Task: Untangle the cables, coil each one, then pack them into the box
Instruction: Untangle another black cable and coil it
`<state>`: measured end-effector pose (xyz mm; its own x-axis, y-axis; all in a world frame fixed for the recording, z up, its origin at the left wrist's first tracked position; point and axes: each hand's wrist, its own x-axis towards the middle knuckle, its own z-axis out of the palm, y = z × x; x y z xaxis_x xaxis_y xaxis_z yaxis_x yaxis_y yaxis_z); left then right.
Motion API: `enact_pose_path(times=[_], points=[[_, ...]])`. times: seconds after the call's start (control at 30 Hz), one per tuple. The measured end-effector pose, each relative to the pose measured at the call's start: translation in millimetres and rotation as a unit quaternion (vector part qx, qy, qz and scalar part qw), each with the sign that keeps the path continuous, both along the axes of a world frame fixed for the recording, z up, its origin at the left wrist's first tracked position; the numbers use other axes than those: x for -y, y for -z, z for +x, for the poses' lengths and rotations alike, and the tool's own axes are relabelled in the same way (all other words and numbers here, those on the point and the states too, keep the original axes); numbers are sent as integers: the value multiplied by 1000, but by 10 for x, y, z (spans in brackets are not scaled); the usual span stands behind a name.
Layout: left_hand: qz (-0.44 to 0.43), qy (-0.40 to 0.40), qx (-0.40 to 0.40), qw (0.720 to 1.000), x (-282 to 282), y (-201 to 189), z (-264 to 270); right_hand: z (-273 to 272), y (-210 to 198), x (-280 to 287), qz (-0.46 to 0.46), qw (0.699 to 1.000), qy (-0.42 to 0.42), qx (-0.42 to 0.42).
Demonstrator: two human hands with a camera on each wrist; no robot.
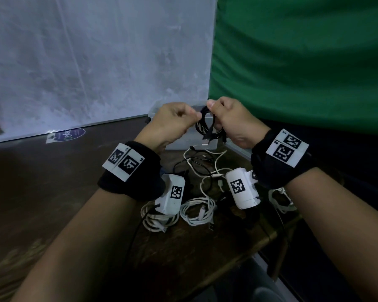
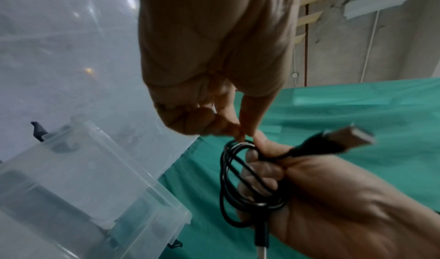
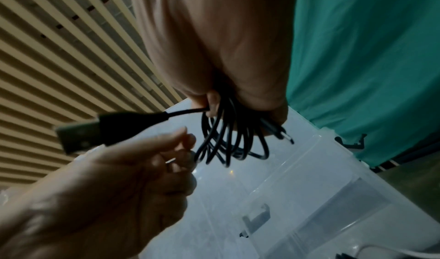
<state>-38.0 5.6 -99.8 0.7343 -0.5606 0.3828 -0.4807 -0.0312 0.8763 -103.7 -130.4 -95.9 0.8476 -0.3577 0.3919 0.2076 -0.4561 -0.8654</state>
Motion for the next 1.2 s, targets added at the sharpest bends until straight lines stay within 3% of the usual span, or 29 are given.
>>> enact_pose_path(times=[0.13, 0.3, 0.73, 0.97, 1.1, 1.2], points=[[86, 92, -67, 990, -14, 5, -92, 50, 18, 4, -17, 1000, 21, 9], [70, 116, -89, 987, -4, 26, -76, 40, 5, 2, 22, 1000, -2, 15], [28, -5, 59, 998, -159, -130, 39, -112, -8, 61, -136, 986, -76, -62], [-24, -60, 74, 995, -137, -85, 103, -192, -16, 77, 19, 968, -233, -86], [22, -102, 145, 984, -145, -69, 153, -171, -18, 71, 104, 968, -224, -41], [60, -101, 177, 977, -136, -64, 143, -104, -4, 41, 114, 975, -187, -29]])
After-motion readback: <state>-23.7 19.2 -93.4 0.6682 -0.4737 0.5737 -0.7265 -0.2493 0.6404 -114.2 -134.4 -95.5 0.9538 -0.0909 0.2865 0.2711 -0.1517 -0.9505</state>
